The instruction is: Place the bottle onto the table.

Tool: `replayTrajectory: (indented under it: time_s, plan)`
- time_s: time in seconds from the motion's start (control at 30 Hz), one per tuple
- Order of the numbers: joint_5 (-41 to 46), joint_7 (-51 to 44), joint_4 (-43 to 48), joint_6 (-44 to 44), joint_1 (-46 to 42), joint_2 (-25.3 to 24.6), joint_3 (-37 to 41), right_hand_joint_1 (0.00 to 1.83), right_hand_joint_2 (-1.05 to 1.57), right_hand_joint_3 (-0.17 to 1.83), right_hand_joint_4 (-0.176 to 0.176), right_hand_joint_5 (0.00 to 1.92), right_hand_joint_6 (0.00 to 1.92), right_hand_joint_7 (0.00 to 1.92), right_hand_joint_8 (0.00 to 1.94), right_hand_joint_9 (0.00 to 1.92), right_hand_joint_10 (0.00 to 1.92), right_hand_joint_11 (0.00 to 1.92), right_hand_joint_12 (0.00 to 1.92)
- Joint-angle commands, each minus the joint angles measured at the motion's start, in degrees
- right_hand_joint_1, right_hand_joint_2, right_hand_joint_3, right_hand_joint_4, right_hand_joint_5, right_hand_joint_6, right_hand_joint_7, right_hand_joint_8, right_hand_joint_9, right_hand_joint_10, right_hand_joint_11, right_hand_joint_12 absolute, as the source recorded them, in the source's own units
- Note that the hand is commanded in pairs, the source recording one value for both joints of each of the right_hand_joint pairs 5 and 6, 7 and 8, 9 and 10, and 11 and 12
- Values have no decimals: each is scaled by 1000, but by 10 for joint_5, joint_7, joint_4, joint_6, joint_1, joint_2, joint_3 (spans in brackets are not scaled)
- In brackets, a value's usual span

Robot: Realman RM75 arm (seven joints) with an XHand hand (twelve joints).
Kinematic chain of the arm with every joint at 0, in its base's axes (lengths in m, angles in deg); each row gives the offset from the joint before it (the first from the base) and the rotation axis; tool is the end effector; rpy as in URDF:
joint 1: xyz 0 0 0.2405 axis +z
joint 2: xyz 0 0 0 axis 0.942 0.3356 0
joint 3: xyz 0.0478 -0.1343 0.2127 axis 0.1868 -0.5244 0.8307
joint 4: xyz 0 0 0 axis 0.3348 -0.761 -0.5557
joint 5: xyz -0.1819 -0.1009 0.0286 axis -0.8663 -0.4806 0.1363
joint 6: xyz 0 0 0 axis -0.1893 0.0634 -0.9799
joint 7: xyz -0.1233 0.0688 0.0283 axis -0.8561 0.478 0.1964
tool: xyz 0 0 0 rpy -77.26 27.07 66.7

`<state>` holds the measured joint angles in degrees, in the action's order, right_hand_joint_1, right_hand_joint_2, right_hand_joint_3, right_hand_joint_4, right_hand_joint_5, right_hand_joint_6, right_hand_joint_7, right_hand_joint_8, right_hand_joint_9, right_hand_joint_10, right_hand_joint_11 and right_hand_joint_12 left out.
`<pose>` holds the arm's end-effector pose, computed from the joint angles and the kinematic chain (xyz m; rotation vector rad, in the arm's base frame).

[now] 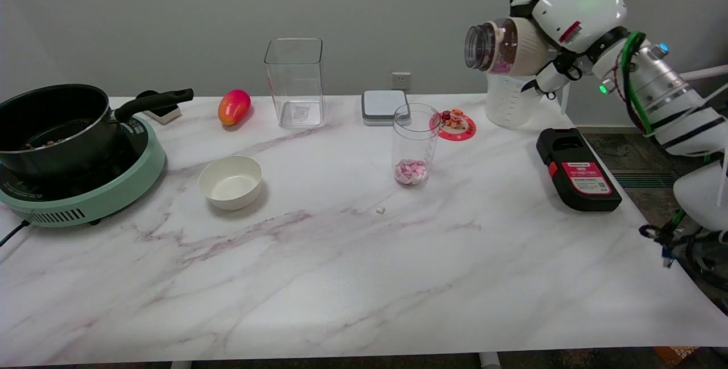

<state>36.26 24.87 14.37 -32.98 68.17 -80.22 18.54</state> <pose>-0.0792 -0.3215 0.4430 1.6029 0.6787 -0.0313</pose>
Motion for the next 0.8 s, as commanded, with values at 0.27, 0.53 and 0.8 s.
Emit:
replayTrajectory:
  time_s: [0.27, 0.53, 0.8]
  plan:
    - [397, -256, 51, 13, -148, -154, 70, 1232, 1571, 281, 0, 1920, 1920, 1920, 1920, 1767, 1767, 1581, 1581]
    - [553, -322, 10, 102, -155, -160, 15, 1235, 1571, 283, 0, 1920, 1920, 1919, 1919, 1766, 1766, 1581, 1581]
    - [688, -373, -32, 204, -148, -157, -101, 1235, 1571, 285, 0, 1920, 1920, 1916, 1916, 1762, 1762, 1580, 1580]
